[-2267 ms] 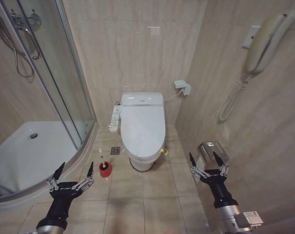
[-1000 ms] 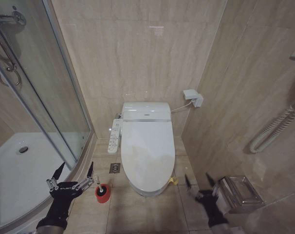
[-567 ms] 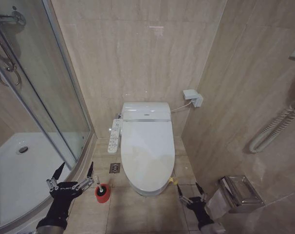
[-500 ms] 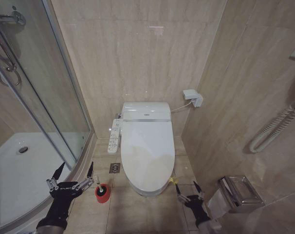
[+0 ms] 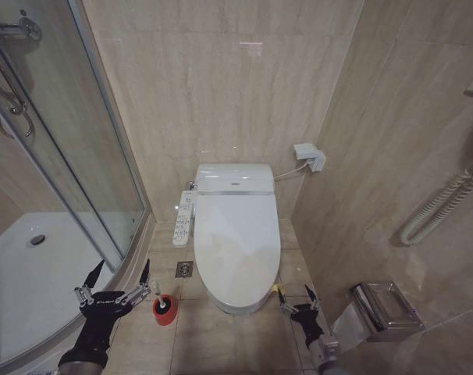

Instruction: Open the toilet lid, clean the toilet bowl with a toilet brush, close the toilet lid, and flush.

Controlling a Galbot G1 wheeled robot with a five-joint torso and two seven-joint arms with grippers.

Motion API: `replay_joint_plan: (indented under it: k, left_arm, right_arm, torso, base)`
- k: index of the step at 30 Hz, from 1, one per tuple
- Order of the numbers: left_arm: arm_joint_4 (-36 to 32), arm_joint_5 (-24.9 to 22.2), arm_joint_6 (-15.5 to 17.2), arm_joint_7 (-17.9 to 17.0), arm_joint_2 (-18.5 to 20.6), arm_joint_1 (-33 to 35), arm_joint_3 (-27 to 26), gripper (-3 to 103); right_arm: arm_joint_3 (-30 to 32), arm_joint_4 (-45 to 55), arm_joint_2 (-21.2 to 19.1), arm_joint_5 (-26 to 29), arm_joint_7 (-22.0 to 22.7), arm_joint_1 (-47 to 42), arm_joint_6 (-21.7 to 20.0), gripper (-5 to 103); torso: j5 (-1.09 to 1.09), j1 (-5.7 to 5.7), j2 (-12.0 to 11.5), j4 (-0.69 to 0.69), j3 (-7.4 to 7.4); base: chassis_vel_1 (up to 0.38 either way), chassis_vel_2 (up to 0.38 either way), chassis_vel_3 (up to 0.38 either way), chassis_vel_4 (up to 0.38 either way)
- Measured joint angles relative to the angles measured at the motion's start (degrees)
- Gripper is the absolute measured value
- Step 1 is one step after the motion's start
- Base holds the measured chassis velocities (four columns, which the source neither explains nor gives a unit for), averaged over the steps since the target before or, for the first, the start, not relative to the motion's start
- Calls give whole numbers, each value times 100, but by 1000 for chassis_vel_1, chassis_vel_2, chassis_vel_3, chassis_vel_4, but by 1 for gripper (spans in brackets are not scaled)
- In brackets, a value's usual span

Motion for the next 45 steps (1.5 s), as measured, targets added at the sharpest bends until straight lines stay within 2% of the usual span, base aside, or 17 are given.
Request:
replay_joint_plan:
  k: [15, 29, 30, 36, 37, 44, 45]
  left_arm:
    - [0, 0, 0, 0, 0, 0, 0, 100]
    - [0, 0, 0, 0, 0, 0, 0, 100]
    - [0, 0, 0, 0, 0, 0, 0, 100]
    - [0, 0, 0, 0, 0, 0, 0, 100]
    - [0, 0, 0, 0, 0, 0, 0, 100]
    - [0, 0, 0, 0, 0, 0, 0, 100]
    - [0, 0, 0, 0, 0, 0, 0, 100]
  right_arm:
    - [35, -897, 48, -183, 78, 572, 146, 100]
    - [8, -1138, 44, -249, 85, 792, 164, 100]
    - [8, -1142, 46, -253, 81, 791, 170, 88]
    - [10, -1170, 68, -260, 77, 781, 204, 88]
    - [14, -1166, 70, -260, 77, 769, 207, 61]
    - [18, -1134, 79, -265, 73, 731, 227, 61]
    - [18, -1134, 91, -268, 71, 730, 230, 34]
  torso:
    - [0, 0, 0, 1, 0]
    - [1, 0, 0, 0, 0]
    - [1, 0, 0, 0, 0]
    - [1, 0, 0, 0, 0]
    - [0, -1, 0, 0, 0]
    - [0, -1, 0, 0, 0]
    - [1, -1, 0, 0, 0]
  base:
    - [0, 0, 0, 0]
    - [0, 0, 0, 0]
    - [0, 0, 0, 0]
    - [0, 0, 0, 0]
    - [0, 0, 0, 0]
    - [0, 0, 0, 0]
    - [0, 0, 0, 0]
